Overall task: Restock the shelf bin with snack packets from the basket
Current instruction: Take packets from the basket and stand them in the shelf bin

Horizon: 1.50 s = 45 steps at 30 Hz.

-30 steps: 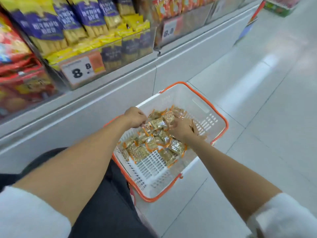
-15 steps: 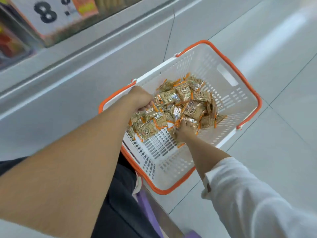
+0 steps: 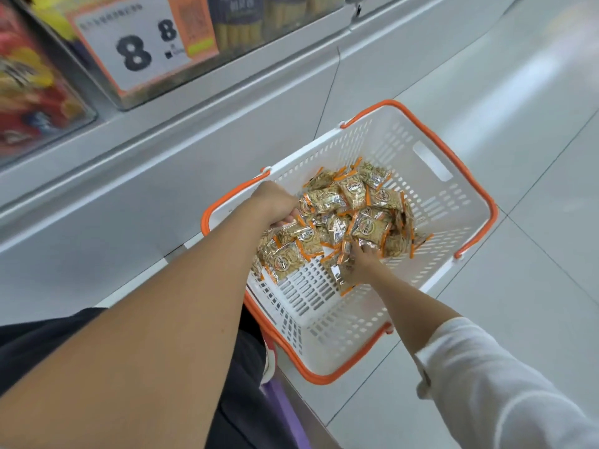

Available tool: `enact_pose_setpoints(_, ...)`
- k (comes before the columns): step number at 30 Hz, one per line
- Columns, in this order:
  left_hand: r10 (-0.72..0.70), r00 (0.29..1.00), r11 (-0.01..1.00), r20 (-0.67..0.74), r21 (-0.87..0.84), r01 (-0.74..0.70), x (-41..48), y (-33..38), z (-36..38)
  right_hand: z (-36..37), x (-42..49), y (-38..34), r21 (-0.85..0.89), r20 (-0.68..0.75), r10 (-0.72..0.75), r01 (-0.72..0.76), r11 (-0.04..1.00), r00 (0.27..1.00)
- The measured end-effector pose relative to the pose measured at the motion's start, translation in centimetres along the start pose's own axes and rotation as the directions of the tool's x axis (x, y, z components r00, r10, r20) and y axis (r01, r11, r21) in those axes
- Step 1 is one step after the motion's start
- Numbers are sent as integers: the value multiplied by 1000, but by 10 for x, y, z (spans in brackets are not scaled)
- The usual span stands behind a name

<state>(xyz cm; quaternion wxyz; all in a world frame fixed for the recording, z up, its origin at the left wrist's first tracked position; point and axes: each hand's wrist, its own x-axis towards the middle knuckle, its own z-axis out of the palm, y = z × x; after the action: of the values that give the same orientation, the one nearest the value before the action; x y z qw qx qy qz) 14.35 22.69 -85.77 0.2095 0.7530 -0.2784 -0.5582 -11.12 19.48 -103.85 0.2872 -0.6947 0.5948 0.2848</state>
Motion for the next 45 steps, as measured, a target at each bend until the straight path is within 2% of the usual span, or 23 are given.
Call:
enact_pose_setpoints(3, -22, 1000, 999, 6, 28, 21, -2, -6, -2, 13, 0, -10, -212, -6, -61, 58, 976, 998)
enact_pose_setpoints(5, -31, 1000, 999, -2, 25, 31, -4, -7, -7, 15, 3, -20, -282, -13, -117, 109, 953, 993)
enact_pose_setpoints(7, -20, 1000, 1000, -9, 5, 20, -6, -6, -11, 10, 3, -31, -146, 14, -137, 137, 980, 991)
enact_pose_setpoints(9, -6, 1000, 1000, -10, 1, 6, -8, -4, -13, -8, -9, -42, 245, 100, -113, 86, 966, 989)
enact_pose_setpoints(10, -3, 1000, 1000, -9, 9, 3, -10, -3, -14, -21, -20, -46, 474, 157, -127, 38, 880, 979)
enact_pose_setpoints(11, -1, 1000, 1000, -11, 18, 2, -12, -3, -15, -36, -32, -51, 662, 228, -174, -22, 749, 958)
enact_pose_setpoints(13, 1, 1000, 999, -16, 36, 0, -17, -2, -15, -71, -67, -59, 869, 294, -318, -114, 481, 901)
enact_pose_setpoints(15, 4, 1000, 999, -10, 47, -4, -27, 1, -14, -104, -105, -63, 933, 288, -429, -150, 326, 856)
enact_pose_setpoints(19, 76, 997, 997, 31, 21, -77, -61, 19, -14, -146, -151, -70, 982, 174, -537, -102, 161, 826)
enact_pose_setpoints(24, 247, 969, 941, -10, -235, -243, -105, 49, -26, -189, -188, -93, 981, 43, -533, 64, 180, 845)
enact_pose_setpoints(27, 334, 935, 864, -124, -356, -356, -133, 68, -39, -211, -213, -108, 985, -99, -563, 163, 64, 820)
enact_pose_setpoints(29, 365, 902, 832, -231, -354, -427, -152, 81, -48, -224, -231, -119, 954, -214, -548, 294, 62, 809)
enact_pose_setpoints(32, 418, 856, 759, -304, -401, -513, -185, 101, -63, -247, -259, -133, 876, -359, -537, 475, 90, 764)
enact_pose_setpoints(36, 416, 802, 594, -429, -539, -597, -218, 119, -89, -281, -296, -140, 780, -410, -633, 612, 129, 657)
enact_pose_setpoints(37, 417, 796, 581, -439, -545, -605, -225, 121, -98, -291, -303, -142, 760, -432, -633, 637, 128, 643)
enact_pose_setpoints(39, 431, 793, 600, -432, -519, -609, -240, 123, -116, -311, -322, -150, 739, -500, -597, 669, 84, 627)
enact_pose_setpoints(42, 525, 785, 694, -328, -369, -618, -266, 127, -140, -337, -353, -165, 719, -635, -457, 693, -56, 622)
enact_pose_setpoints(43, 558, 777, 726, -292, -282, -627, -276, 128, -148, -344, -362, -172, 673, -676, -432, 739, -32, 597)
enact_pose_setpoints(45, 602, 740, 746, -300, -119, -655, -295, 131, -166, -357, -379, -186, 537, -717, -465, 837, 105, 519)
